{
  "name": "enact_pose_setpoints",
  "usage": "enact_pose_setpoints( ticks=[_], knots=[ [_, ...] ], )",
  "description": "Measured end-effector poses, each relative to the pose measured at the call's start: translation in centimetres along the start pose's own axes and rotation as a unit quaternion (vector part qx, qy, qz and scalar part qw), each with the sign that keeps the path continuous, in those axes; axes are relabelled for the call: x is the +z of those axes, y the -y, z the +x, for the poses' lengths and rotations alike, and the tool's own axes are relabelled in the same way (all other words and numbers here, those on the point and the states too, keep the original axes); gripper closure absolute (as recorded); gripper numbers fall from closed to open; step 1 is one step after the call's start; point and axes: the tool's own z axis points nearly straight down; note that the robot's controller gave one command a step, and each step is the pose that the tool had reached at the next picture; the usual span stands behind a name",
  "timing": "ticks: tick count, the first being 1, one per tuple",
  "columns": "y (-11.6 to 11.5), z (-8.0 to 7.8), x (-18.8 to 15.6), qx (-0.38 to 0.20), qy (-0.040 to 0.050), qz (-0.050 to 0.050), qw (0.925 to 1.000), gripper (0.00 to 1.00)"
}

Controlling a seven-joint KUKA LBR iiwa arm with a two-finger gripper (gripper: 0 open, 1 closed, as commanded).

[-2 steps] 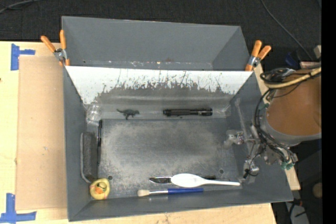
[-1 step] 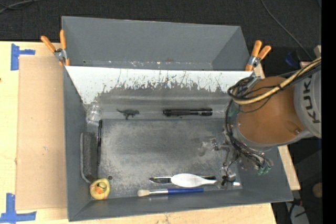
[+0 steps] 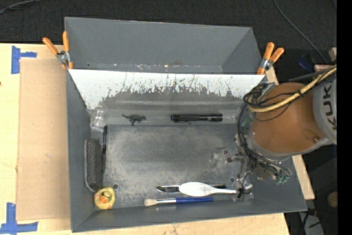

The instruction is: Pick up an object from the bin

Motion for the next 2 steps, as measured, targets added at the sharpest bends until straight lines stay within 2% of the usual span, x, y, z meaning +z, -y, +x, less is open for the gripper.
enact_pose_setpoints(
  ticks=[1,2],
  knots=[
    [-1.1,-1.8,7.6,0.037,0.0099,0.004,0.9993,0.0],
    [0.2,-1.5,7.5,0.012,0.0074,0.003,0.9999,1.0]
  ],
)
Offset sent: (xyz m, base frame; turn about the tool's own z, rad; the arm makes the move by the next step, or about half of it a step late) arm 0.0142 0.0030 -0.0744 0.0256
